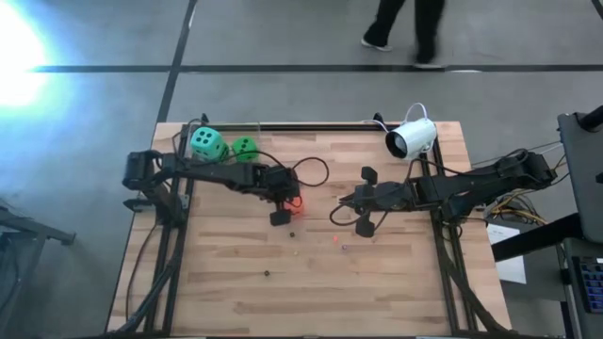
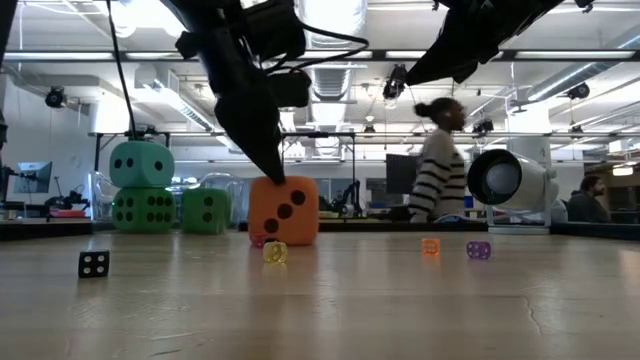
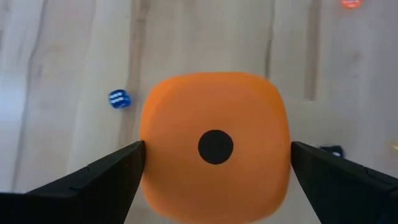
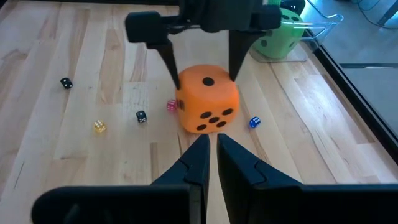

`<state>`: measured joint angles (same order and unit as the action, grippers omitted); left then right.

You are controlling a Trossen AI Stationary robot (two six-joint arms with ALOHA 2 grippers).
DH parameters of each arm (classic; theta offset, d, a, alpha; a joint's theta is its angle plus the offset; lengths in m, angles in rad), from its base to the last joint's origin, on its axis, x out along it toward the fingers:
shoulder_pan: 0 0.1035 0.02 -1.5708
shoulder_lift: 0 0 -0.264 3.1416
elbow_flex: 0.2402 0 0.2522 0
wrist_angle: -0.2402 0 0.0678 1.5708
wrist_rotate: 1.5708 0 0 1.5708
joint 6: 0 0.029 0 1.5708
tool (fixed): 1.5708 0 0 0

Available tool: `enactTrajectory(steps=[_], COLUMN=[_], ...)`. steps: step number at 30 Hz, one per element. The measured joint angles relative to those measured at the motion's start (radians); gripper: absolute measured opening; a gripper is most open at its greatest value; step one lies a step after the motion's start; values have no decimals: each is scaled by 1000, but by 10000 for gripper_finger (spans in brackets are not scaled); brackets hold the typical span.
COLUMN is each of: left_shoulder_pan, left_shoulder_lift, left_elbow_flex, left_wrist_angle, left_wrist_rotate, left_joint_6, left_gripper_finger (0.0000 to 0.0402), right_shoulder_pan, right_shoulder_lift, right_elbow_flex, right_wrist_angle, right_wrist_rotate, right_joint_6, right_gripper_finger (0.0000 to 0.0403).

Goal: Pick & Place Dice
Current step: Put the large orange die into the transparent bin

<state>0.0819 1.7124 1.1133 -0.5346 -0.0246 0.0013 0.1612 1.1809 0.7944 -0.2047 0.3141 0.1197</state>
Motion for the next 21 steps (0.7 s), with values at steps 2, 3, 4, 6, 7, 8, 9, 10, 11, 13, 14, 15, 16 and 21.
enactTrajectory(steps=[2, 3, 4, 6, 7, 8, 9, 10, 11, 13, 14, 15, 16, 21], left_shoulder_pan=[-2, -3, -3, -3, -3, -3, -3, -3, -2, -2, -2, -2, -2, -2], left_shoulder_lift=[-12, -21, -28, -43, -48, -53, -53, -54, -53, -48, -43, -36, -29, -12], left_elbow_flex=[-1, -3, -4, -5, -5, -5, -5, -5, -5, -9, -9, -9, -9, -8], left_wrist_angle=[-7, -10, -14, -16, -12, -10, -7, -3, 1, 18, 19, 19, 27, 43], left_wrist_rotate=[9, 11, 11, 14, 11, 8, 4, 0, -2, -5, -7, -9, -7, -9], left_joint_6=[-1, -1, -1, -2, -2, -3, -5, -5, -6, -11, -12, -13, -19, -35], left_gripper_finger=[399, 399, 399, 399, 399, 399, 399, 399, 399, 399, 399, 399, 399, 399], right_shoulder_pan=[0, 0, 0, 0, 0, 0, 0, 0, 0, 0, 0, 0, 0, 0], right_shoulder_lift=[0, 0, 0, 0, 0, 0, 0, 0, 0, 0, 0, 0, 0, 0], right_elbow_flex=[0, 0, 0, 0, 0, 0, 0, 0, 0, 0, 0, 0, 0, 0], right_wrist_angle=[0, 0, 0, 0, 0, 0, 0, 0, 1, 1, 1, 1, 1, 1], right_wrist_rotate=[0, 0, 0, 0, 0, 0, 0, 0, 0, 0, 0, 0, 0, 0], right_joint_6=[0, 0, 0, 0, 0, 1, 0, 0, 0, 0, 0, 0, 0, 1], right_gripper_finger=[27, 27, 27, 27, 27, 27, 27, 27, 27, 27, 27, 27, 27, 27])
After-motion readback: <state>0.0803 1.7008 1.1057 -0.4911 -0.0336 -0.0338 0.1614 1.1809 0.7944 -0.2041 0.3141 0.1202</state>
